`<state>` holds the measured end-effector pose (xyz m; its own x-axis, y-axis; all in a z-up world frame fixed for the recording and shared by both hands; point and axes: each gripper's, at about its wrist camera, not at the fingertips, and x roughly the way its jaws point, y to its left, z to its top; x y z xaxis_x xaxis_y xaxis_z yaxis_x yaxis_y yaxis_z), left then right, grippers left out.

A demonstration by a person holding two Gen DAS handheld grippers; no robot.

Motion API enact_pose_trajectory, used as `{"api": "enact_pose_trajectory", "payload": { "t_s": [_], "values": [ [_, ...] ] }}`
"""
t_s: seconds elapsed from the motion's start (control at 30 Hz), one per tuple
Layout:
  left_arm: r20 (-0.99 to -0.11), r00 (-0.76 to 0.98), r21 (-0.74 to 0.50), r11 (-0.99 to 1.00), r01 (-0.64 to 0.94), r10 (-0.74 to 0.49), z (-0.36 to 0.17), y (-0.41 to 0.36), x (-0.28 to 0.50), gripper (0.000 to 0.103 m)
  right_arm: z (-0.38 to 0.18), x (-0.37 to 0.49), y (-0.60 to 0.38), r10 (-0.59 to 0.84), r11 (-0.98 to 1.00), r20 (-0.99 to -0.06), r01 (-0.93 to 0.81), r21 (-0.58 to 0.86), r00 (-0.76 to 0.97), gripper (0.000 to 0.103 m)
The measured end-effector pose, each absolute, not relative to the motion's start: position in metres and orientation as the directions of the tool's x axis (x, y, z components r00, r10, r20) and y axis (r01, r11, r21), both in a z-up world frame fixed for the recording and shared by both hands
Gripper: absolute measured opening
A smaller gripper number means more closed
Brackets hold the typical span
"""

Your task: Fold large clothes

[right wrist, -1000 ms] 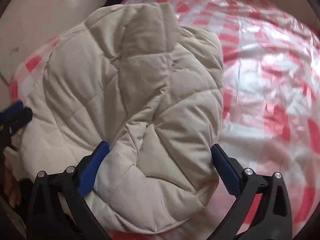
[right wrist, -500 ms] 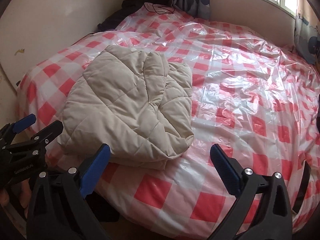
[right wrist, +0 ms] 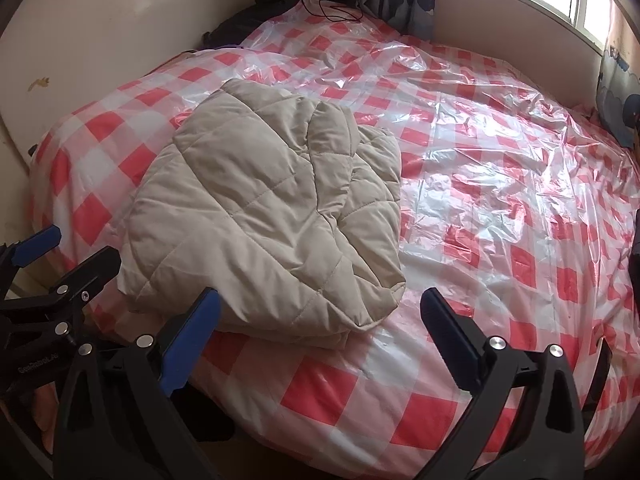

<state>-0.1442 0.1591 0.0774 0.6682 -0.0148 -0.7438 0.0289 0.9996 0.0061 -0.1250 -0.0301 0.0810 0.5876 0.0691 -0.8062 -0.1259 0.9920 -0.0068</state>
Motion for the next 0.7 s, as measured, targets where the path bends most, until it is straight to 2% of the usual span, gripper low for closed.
{"api": "enact_pose_trajectory", "payload": {
  "t_s": [0.4,0.7],
  "values": [
    [-0.762,0.643,-0.056,0.997,0.052,-0.076,0.073,0.159,-0.135,0.096,0.073,-0.117,-0.038,0.070,0.995,-0.810,-0.102,0.012,0.583,0.097],
    [-0.764,0.644,0.001,0.999,0.038,-0.024,0.071,0.155,-0.132,0.096,0.067,-0.114,-0.043,0.075,0.995,-0.810,-0.094,0.024,0.582,0.097]
  ]
}}
